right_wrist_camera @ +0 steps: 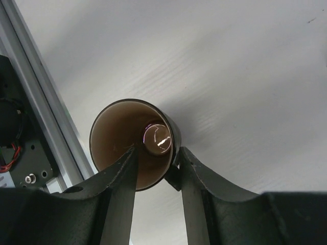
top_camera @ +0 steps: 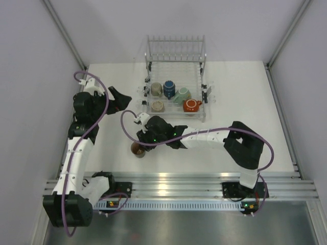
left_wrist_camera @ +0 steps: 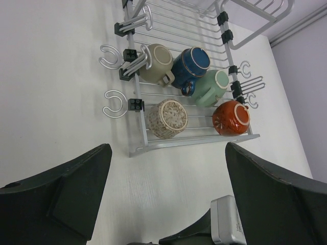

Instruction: Load the cups into the dish rack

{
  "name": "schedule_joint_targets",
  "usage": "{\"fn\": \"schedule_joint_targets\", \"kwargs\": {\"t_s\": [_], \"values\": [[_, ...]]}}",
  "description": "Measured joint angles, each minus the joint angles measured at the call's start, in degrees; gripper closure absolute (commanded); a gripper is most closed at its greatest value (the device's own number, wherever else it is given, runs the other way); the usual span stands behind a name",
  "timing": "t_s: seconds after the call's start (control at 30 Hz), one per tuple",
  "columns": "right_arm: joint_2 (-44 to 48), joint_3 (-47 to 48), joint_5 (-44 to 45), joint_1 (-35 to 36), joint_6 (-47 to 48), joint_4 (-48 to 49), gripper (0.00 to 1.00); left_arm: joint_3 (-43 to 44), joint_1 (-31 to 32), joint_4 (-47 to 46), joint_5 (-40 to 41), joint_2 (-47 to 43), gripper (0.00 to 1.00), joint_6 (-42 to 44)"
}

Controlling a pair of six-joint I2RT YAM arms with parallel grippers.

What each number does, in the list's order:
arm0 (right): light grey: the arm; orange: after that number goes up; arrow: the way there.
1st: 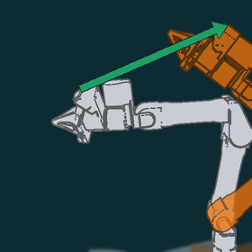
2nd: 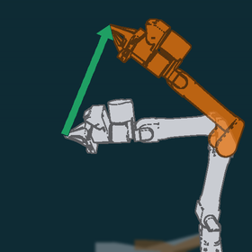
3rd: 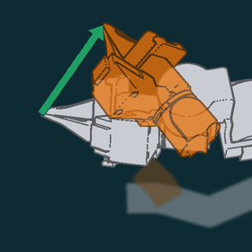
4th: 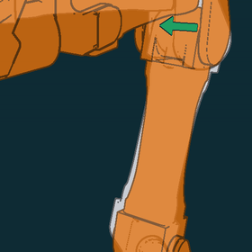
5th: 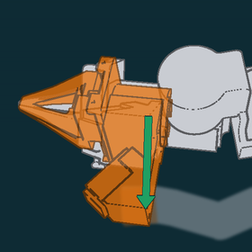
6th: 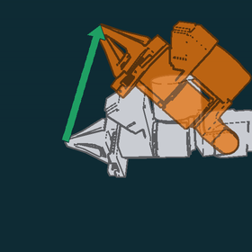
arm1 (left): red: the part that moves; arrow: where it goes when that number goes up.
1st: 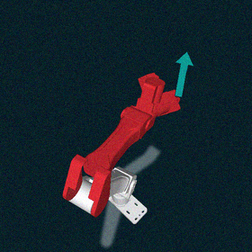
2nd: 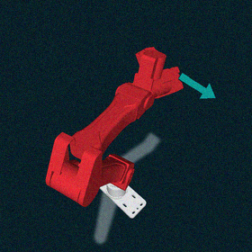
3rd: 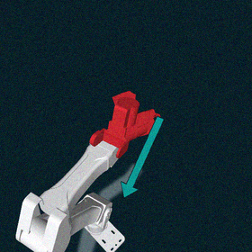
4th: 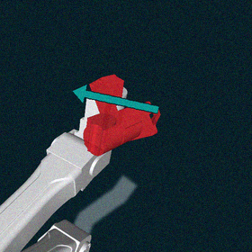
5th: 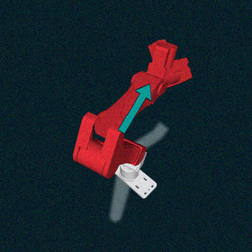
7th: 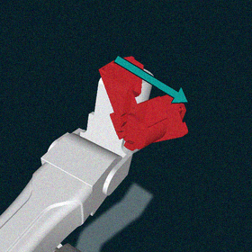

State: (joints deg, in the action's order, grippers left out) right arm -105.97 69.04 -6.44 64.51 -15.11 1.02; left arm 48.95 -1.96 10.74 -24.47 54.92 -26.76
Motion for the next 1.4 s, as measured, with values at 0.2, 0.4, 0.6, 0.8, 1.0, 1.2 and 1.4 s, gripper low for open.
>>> {"fn": "schedule_joint_targets", "kwargs": {"t_s": [0.2,0.4,0.6,0.8,1.0,1.2,1.4], "values": [[-1.6,0.11,0.09,0.04,0.09,0.92,0.66,0.0,0.0,0.0,-0.13,0.0,0.02,0.0],[-2.47,0.11,1.84,0.15,0.26,0.81,0.91,0.0,0.0,0.0,-0.17,0.0,0.02,0.0],[-1.95,-0.96,5.03,0.35,0.02,0.9,1.0,0.02,0.0,0.0,-0.15,0.13,0.02,0.04],[6.56,-11.54,12.02,0.13,-1.64,3.8,1.0,1.4,-0.13,0.57,-0.37,2.08,0.02,-0.09],[21.42,-25.64,12.61,-8.94,-3.82,4.17,1.0,4.57,-1.22,-1.2,-6.14,4.55,0.02,-3.87],[36.92,-29.81,12.72,-22.23,-3.34,4.52,1.0,3.82,-0.83,-15.43,-19.58,8.94,0.01,-19.28],[49.79,-29.79,9.44,-26.08,-4.13,9.16,1.0,3.74,9.01,-24.94,-22.36,9.31,0.01,-24.76]]}}
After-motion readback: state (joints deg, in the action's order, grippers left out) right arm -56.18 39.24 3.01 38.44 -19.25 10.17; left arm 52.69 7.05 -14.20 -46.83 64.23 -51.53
